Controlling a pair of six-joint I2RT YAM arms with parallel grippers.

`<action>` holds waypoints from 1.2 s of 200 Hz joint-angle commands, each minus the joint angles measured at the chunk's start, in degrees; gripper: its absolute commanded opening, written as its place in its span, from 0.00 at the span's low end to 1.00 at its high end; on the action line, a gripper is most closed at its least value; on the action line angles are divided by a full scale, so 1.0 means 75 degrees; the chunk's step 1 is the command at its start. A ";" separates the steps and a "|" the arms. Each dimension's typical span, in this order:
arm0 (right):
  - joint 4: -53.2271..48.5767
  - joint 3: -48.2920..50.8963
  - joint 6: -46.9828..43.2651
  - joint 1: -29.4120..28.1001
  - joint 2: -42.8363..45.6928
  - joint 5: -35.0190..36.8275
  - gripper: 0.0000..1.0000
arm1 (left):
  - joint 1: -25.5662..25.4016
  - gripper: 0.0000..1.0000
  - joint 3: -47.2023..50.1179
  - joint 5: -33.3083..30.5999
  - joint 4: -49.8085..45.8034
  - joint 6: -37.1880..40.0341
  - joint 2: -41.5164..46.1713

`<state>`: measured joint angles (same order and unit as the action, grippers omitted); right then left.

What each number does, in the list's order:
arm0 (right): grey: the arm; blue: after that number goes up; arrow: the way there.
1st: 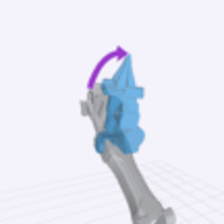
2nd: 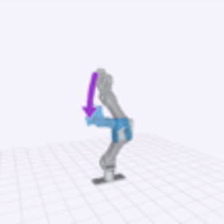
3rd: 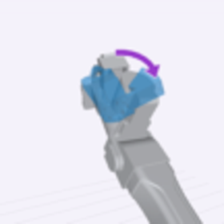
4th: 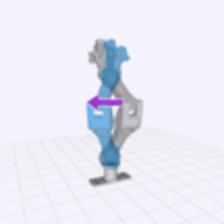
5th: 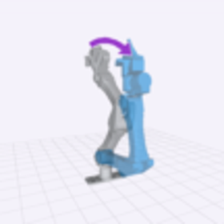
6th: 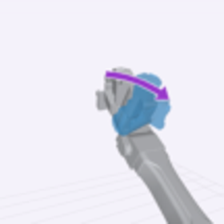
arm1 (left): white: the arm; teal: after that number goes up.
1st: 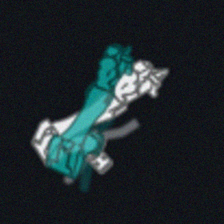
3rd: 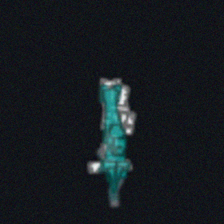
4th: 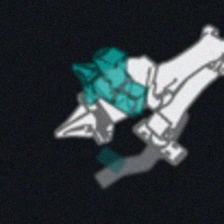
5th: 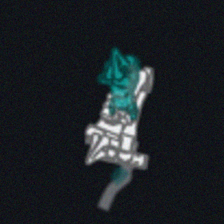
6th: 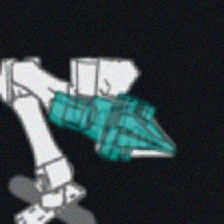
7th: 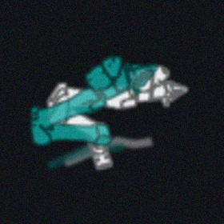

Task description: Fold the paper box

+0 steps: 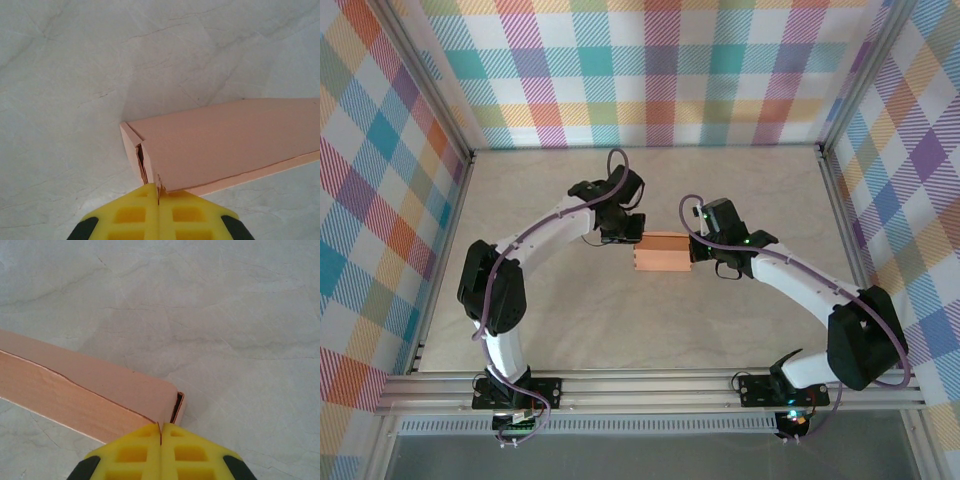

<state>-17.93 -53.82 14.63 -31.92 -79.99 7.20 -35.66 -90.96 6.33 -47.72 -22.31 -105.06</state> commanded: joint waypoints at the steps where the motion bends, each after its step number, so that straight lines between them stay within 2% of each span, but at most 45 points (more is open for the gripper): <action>1: -0.0035 -0.0125 0.0145 -0.0145 -0.0164 -0.0222 0.00 | -0.0027 0.00 -0.0306 0.0495 -0.0114 -0.0101 -0.0148; 51: 0.0077 0.0005 0.0150 -0.0144 -0.0152 -0.0151 0.00 | -0.0073 0.00 0.0387 0.0209 0.0266 0.0236 0.0084; 97: 0.1081 0.0698 -0.0193 -0.0191 -0.0011 -0.0268 0.00 | -0.0235 0.00 0.1602 -0.0139 0.1607 0.0336 0.0581; 132: 0.1564 0.1113 -0.0147 -0.0204 0.0012 -0.0298 0.00 | -0.0273 0.00 0.1947 -0.0302 0.1813 0.0334 0.0610; 152: 0.1609 0.1122 -0.0175 -0.0209 0.0262 -0.0338 0.15 | -0.0306 0.00 0.1929 -0.0351 0.1734 0.0404 0.0549; 188: 0.1984 0.1239 -0.0171 -0.0209 0.1020 -0.0310 0.56 | -0.0343 0.00 0.1782 -0.0438 0.1566 0.0558 0.0429; 202: 0.2089 0.1251 0.0035 -0.0209 0.1231 -0.0298 0.68 | -0.0364 0.00 0.1743 -0.0457 0.1535 0.0591 0.0420; 223: 0.1808 0.0975 0.0642 -0.0145 0.1236 -0.0168 0.77 | -0.0378 0.00 0.1731 -0.0446 0.1538 0.0616 0.0418; 240: 0.1368 0.0617 0.1222 -0.0022 0.0958 -0.0070 0.80 | -0.0401 0.00 0.1699 -0.0436 0.1523 0.0650 0.0395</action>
<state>-5.04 -45.50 17.19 -33.01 -71.02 6.02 -37.76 -78.17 2.92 -33.87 -18.55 -100.01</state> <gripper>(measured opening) 0.787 0.042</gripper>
